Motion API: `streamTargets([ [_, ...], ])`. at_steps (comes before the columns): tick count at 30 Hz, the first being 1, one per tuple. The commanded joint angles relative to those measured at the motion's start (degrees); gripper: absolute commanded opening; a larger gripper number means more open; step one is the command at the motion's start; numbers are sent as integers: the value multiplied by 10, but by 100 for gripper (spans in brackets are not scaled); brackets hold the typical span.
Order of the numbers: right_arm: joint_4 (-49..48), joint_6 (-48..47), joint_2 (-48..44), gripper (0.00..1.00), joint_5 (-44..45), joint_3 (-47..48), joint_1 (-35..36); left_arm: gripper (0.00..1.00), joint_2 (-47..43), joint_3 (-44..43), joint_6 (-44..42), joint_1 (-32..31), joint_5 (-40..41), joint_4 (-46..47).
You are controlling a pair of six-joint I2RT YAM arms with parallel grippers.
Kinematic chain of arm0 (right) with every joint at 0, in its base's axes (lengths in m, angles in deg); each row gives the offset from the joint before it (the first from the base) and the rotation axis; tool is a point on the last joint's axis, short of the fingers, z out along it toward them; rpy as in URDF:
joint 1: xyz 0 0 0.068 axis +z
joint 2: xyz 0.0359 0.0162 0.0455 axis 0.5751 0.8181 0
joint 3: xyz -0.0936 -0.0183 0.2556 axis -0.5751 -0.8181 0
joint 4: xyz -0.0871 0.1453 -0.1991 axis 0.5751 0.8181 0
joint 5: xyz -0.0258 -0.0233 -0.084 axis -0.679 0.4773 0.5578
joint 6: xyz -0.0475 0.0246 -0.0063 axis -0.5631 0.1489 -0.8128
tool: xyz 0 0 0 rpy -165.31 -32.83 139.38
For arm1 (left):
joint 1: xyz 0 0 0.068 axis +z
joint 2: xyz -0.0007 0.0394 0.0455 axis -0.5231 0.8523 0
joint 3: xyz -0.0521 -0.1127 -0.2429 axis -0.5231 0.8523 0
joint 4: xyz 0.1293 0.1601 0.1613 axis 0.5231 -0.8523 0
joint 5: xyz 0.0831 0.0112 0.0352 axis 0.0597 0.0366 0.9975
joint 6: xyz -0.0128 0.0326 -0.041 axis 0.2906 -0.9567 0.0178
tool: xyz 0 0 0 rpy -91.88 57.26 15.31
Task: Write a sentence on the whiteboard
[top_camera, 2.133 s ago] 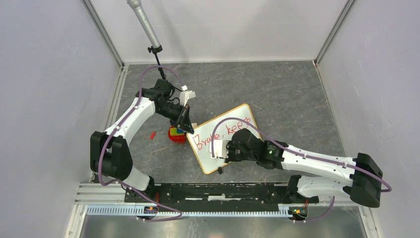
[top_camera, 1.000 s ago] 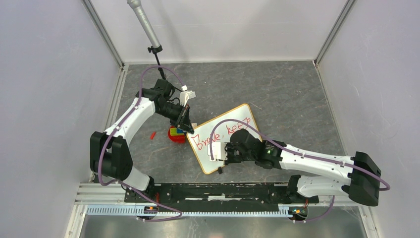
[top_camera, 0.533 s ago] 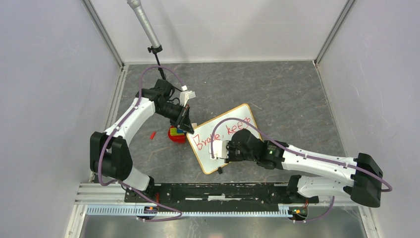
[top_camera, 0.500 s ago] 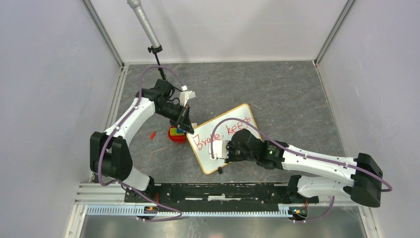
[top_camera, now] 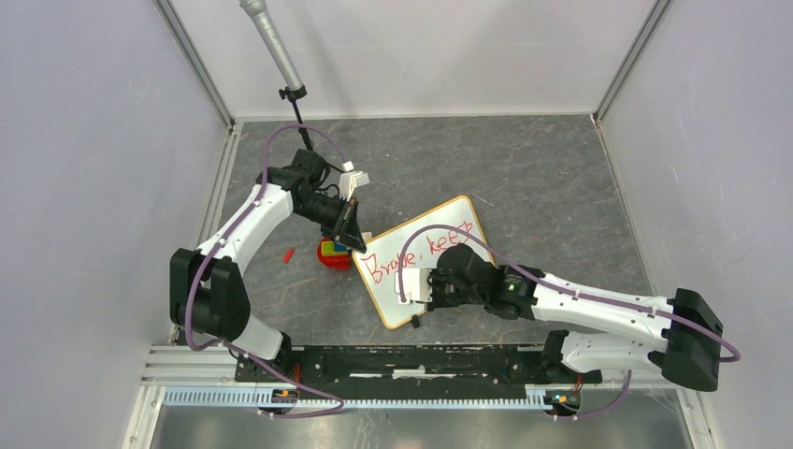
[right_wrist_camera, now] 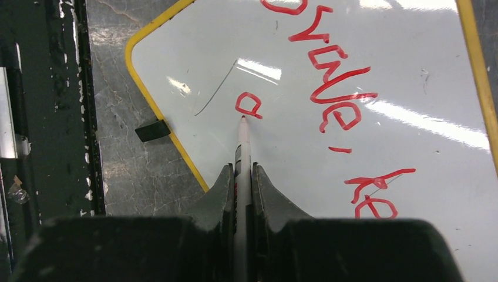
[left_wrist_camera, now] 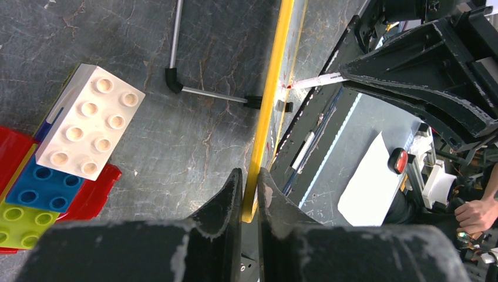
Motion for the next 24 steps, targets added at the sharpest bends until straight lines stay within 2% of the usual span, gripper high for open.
streamTargets([
  [1,15,-10,5,0,-27,-9,2,2,3,4,-7,-1,35,26],
  [15,-1,-2,52,0,-63,35,21,2,6,5,-6,-1,37,26],
  [24,-3,13,5,0,-62,51,9,2,3,5,-5,-1,37,25],
])
